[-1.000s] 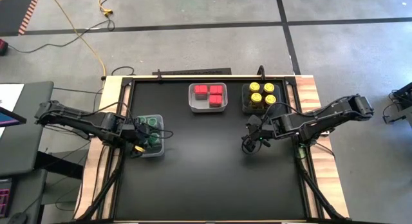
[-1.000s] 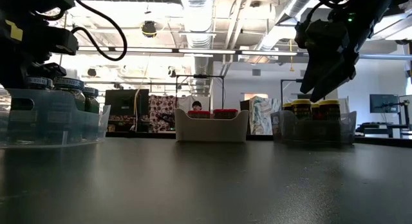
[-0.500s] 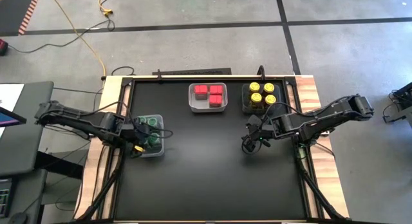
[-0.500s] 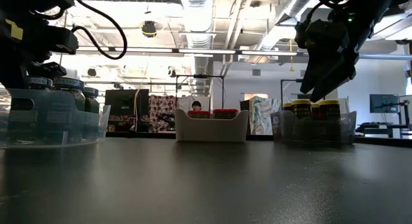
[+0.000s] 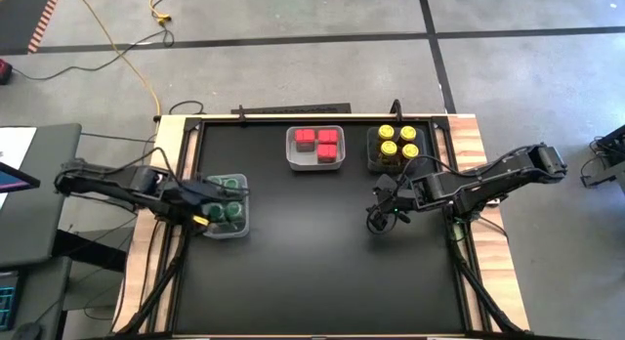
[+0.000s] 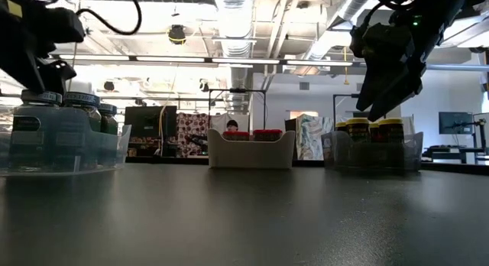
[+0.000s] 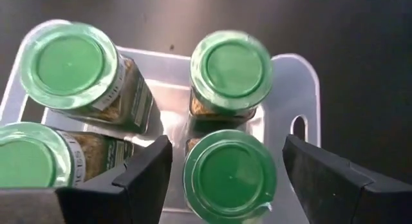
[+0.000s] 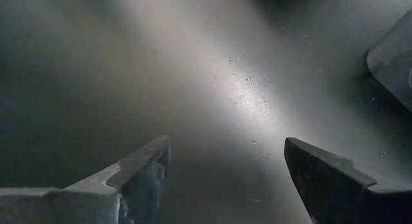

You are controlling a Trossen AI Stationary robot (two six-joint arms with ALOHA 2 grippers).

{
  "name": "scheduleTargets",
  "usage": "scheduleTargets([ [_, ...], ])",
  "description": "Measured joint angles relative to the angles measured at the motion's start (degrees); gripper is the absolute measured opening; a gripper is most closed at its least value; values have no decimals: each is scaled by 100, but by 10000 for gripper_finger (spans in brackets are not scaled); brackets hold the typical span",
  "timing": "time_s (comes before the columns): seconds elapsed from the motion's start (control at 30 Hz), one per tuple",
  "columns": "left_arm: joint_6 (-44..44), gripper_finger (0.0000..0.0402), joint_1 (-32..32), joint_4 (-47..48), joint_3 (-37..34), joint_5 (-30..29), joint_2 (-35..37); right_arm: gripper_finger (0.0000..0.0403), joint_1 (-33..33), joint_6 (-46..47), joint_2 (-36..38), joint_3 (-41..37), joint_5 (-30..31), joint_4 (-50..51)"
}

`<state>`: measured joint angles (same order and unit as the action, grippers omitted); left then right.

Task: Sort spices by type
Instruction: Return to Home Position

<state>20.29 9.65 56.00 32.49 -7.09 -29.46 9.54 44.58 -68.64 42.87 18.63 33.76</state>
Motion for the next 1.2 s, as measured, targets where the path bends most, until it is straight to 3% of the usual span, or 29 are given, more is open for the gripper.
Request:
scheduleTargets([
  [0.63, 83, 281, 0, -124, 0, -145, 1079, 331, 0, -2, -1, -1, 0, 0],
  [0.87, 138, 281, 0, -1241, 0, -404, 945, 331, 0, -4, 0, 0, 296, 2],
  [1.2, -1536, 281, 2, -2556, -184, -495, 790, 331, 0, -5, -2, 0, 448, 2],
])
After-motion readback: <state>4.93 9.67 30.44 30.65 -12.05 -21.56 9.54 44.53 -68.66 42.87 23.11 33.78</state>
